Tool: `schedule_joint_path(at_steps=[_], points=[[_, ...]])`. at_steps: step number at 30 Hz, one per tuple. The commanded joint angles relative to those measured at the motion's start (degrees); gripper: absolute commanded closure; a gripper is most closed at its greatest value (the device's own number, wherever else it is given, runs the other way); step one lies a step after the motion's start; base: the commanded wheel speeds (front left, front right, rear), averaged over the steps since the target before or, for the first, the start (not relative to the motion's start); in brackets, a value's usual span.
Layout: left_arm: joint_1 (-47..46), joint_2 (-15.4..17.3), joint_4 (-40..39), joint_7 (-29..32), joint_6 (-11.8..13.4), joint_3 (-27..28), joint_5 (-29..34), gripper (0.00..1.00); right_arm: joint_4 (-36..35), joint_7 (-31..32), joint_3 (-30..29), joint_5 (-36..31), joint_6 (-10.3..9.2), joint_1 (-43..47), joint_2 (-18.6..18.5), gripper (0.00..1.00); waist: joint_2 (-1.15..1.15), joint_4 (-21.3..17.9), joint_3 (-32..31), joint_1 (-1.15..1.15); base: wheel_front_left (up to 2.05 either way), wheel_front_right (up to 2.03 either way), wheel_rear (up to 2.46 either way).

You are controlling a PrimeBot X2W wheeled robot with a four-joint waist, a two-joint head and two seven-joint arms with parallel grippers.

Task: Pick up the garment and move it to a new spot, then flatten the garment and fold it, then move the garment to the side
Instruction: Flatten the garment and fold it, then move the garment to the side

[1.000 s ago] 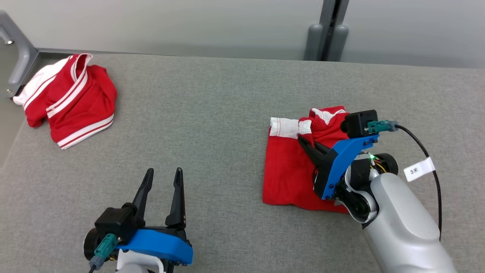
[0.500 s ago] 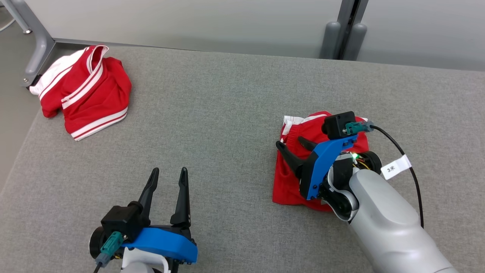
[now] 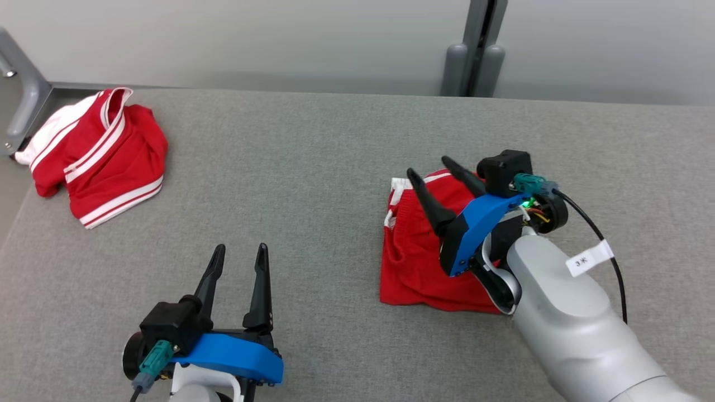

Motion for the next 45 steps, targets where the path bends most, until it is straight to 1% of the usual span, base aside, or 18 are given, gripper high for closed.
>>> schedule_joint_path(at_steps=[1, 3, 4, 7, 9, 14, 17, 20, 25, 29, 36, 45], points=[[-0.3, 0.2, -0.1, -0.3, -0.3, 0.7, 0.3, 0.0, 0.4, -2.3, -1.4, -2.1, 0.01, -0.2, -0.1, 0.0, 0.0, -1.1, -1.0, 0.0, 0.0, 0.0, 0.0], [-0.4, 0.0, 0.1, -0.3, -0.4, 1.3, 0.4, 0.0, 1.0, -5.0, -3.9, -5.8, 0.01, 0.8, -0.1, 0.0, 0.0, -2.0, -1.7, 0.0, 0.0, 0.0, 0.0], [-0.4, 0.0, 0.1, -0.3, -0.4, 1.3, 0.4, 0.0, 1.0, -5.0, -3.9, -5.8, 0.01, 0.8, -0.1, 0.0, 0.0, -2.0, -1.7, 0.0, 0.0, 0.0, 0.0], [0.0, -0.6, 0.0, -0.3, -0.9, 2.3, 0.8, 0.0, 0.2, -7.2, -8.7, -10.0, 0.01, 3.8, -0.1, 0.0, 0.0, -3.1, -2.6, 0.0, 0.0, 0.0, 0.0], [0.7, -0.8, 0.3, -0.3, -1.1, 2.8, 1.1, 0.0, -1.6, -8.0, -12.4, -12.4, 0.01, 6.0, -0.1, 0.0, 0.0, -3.8, -3.1, 0.0, 0.0, 0.0, 0.0], [2.6, -1.5, 0.6, -0.3, -1.9, 5.2, 1.5, 0.0, -9.1, -8.6, -20.4, -16.8, 0.01, 14.3, 0.0, 0.0, 0.0, -4.8, -4.1, 0.0, 0.0, 0.0, 0.0], [4.4, -2.3, 0.6, -0.3, -2.2, 7.2, 2.0, 0.0, -14.9, -8.6, -23.6, -18.5, 0.01, 19.8, 0.0, 0.0, 0.0, -5.2, -4.7, 0.0, 0.0, 0.0, 0.0], [6.3, -2.8, 0.7, -0.3, -2.9, 8.8, 2.9, 0.0, -20.3, -8.7, -25.5, -18.1, 0.01, 25.5, -0.1, 0.0, 0.0, -5.2, -5.3, 0.0, 0.0, 0.0, 0.0], [9.0, -2.7, 0.8, -0.3, -3.2, 10.4, 4.9, 0.0, -27.4, -8.7, -26.7, -16.9, 0.01, 33.1, -0.1, 0.0, 0.0, -5.4, -6.3, 0.0, 0.0, 0.0, 0.0], [10.6, -2.7, 1.1, -0.3, -3.5, 11.1, 5.8, 0.0, -30.2, -8.4, -26.5, -15.9, 0.01, 36.2, -0.1, 0.0, 0.0, -5.6, -6.6, 0.0, 0.0, 0.0, 0.0], [11.8, -3.0, 1.1, -0.3, -3.8, 11.6, 6.3, 0.0, -32.0, -7.3, -26.1, -15.6, 0.01, 38.1, -0.1, 0.0, 0.0, -5.6, -6.6, 0.0, 0.0, 0.0, 0.0], [10.7, -3.1, 1.3, -0.3, -4.0, 11.4, 6.6, 0.0, -32.6, -6.7, -25.8, -16.0, 0.01, 38.5, -0.1, 0.0, 0.0, -5.6, -6.4, 0.0, 0.0, 0.0, 0.0]])
